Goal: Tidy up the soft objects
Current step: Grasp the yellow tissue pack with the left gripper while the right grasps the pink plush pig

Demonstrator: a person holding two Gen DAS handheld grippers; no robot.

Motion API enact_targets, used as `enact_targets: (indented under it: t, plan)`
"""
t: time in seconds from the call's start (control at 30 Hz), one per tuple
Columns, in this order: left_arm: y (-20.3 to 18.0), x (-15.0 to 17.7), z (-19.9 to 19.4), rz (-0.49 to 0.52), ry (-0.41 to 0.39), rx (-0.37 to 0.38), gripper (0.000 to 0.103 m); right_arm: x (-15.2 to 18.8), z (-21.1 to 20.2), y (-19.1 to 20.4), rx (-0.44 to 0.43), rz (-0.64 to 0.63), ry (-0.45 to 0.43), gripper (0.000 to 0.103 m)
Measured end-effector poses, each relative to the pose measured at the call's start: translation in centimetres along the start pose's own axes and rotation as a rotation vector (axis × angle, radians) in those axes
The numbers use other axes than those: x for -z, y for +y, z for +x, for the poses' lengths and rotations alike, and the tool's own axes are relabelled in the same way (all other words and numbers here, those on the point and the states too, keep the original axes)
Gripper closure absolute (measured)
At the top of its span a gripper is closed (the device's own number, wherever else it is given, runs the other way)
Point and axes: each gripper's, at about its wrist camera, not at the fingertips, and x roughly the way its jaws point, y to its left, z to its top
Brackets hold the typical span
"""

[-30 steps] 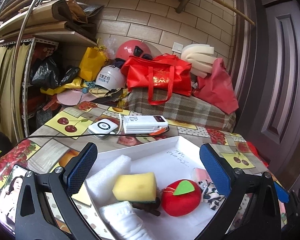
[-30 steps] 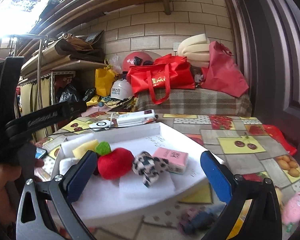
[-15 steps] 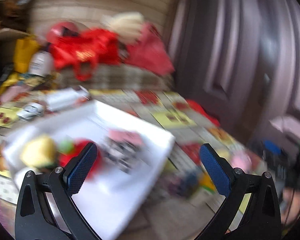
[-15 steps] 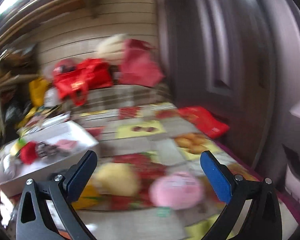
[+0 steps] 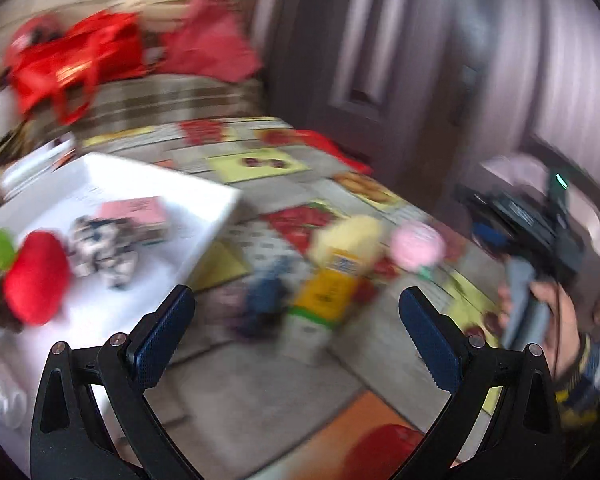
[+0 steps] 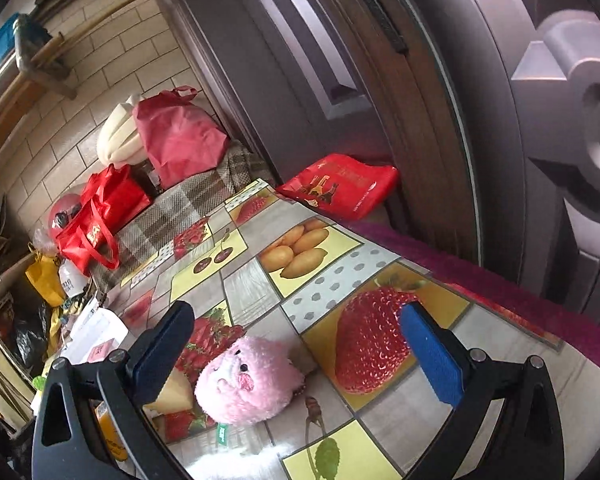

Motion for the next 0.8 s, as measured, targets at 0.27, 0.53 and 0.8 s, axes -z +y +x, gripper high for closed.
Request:
enact_targets:
  t: [0.27,0.53,0.8]
  plan:
    - [-4.7,-0.2,2.6,0.147,0.041,-0.078,0.004,-0.2,0.3,-0.6,-0.017,0.025,0.013,0.000]
    - [-4.1,0.5,4.7,0.100,0.178,0.010,0.039,-0.1,0.7,-0.1,-0.023,0.005,0.036,0.000]
    - [-4.5,1.0,6.6,0.093,0.290,0.069,0.069,0.0,0.7,0.0,-0.021,0.002,0.046,0.000]
